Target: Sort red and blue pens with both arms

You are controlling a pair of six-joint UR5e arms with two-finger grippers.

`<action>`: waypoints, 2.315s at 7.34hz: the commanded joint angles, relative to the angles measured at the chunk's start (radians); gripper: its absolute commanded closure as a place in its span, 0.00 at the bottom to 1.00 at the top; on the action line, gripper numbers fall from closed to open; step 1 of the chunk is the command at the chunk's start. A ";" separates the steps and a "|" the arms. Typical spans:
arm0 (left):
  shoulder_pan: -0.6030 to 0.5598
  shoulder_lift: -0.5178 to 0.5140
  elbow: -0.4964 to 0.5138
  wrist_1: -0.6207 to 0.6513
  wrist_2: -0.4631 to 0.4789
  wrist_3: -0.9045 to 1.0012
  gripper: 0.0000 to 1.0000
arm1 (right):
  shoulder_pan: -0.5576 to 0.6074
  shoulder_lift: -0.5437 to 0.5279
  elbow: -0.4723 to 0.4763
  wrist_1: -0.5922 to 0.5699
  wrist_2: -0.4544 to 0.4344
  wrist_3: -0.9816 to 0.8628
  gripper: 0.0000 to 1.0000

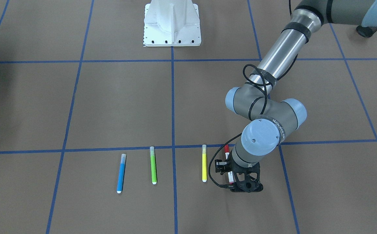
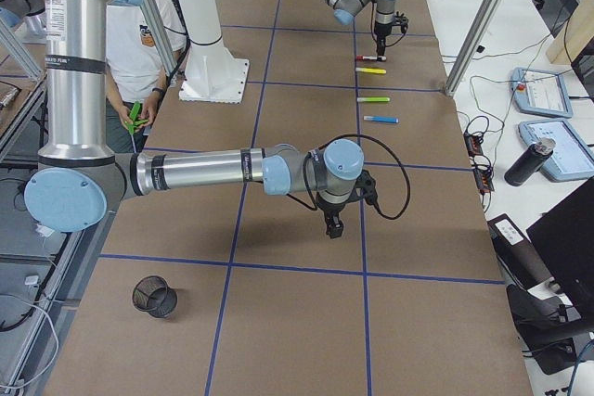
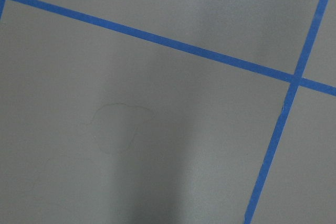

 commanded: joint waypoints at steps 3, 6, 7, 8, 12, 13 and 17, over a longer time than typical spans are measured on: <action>0.009 -0.002 0.013 -0.017 0.021 -0.003 0.44 | 0.000 0.000 0.000 0.000 0.000 0.000 0.00; 0.011 0.000 0.013 -0.017 0.022 -0.003 0.78 | -0.004 0.000 -0.003 0.000 0.000 0.000 0.00; 0.011 0.001 0.014 -0.017 0.022 -0.003 0.90 | -0.004 0.000 -0.008 0.000 0.000 0.000 0.00; 0.011 0.001 0.013 -0.015 0.021 -0.004 1.00 | -0.004 0.000 -0.008 0.002 -0.002 -0.002 0.00; -0.020 0.180 -0.350 -0.015 0.022 -0.133 1.00 | -0.017 0.132 -0.071 0.002 -0.057 0.056 0.00; -0.046 0.258 -0.454 -0.015 0.022 -0.131 1.00 | -0.025 0.132 -0.071 0.002 -0.058 0.058 0.00; -0.194 0.589 -0.687 -0.162 0.082 -0.069 1.00 | -0.033 0.132 -0.071 0.002 -0.058 0.058 0.00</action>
